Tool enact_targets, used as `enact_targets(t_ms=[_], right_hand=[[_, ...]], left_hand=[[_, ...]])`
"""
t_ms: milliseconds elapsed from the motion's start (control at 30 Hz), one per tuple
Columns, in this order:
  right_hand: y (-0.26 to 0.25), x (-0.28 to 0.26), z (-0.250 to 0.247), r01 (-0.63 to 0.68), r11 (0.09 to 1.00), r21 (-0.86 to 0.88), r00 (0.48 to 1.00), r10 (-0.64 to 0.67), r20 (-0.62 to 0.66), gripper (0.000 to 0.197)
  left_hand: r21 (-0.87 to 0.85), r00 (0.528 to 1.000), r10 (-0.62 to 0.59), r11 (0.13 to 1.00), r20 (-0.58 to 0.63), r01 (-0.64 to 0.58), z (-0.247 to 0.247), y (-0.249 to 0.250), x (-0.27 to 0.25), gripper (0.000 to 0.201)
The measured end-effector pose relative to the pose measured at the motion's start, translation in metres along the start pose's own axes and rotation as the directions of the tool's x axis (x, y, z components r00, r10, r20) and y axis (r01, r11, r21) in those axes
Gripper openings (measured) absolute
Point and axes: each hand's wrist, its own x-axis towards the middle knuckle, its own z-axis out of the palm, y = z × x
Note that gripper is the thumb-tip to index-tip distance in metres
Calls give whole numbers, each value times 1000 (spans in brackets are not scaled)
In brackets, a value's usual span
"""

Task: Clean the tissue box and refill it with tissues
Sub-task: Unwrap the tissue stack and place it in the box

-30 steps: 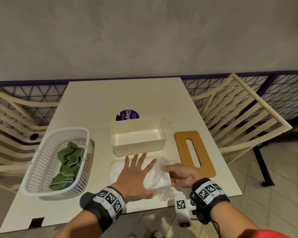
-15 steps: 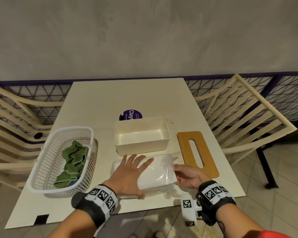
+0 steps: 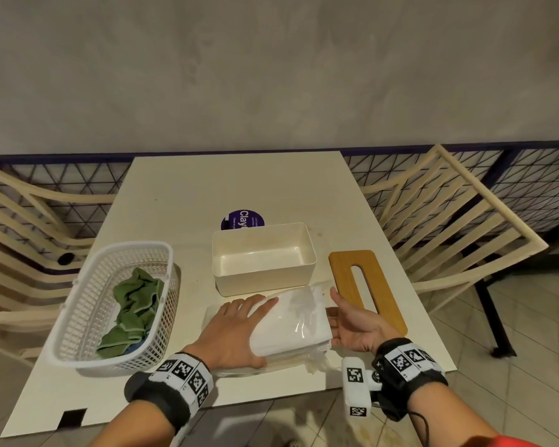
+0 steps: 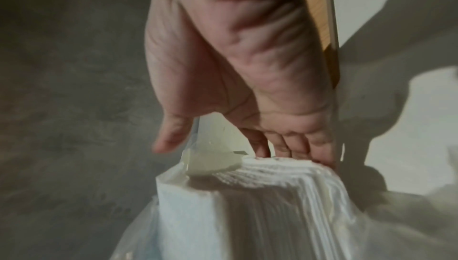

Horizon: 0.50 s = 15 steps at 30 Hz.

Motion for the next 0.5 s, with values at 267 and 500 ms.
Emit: enact_targets(t_ms=[267, 500], right_hand=[[0, -5, 6, 33, 983, -181, 999, -33, 2, 40], [1, -6, -2, 57, 997, -57, 998, -57, -3, 50]], left_hand=[[-5, 1000, 5, 1000, -5, -5, 1, -1, 1, 114], [-33, 1000, -1, 999, -11, 1, -1, -4, -3, 118]])
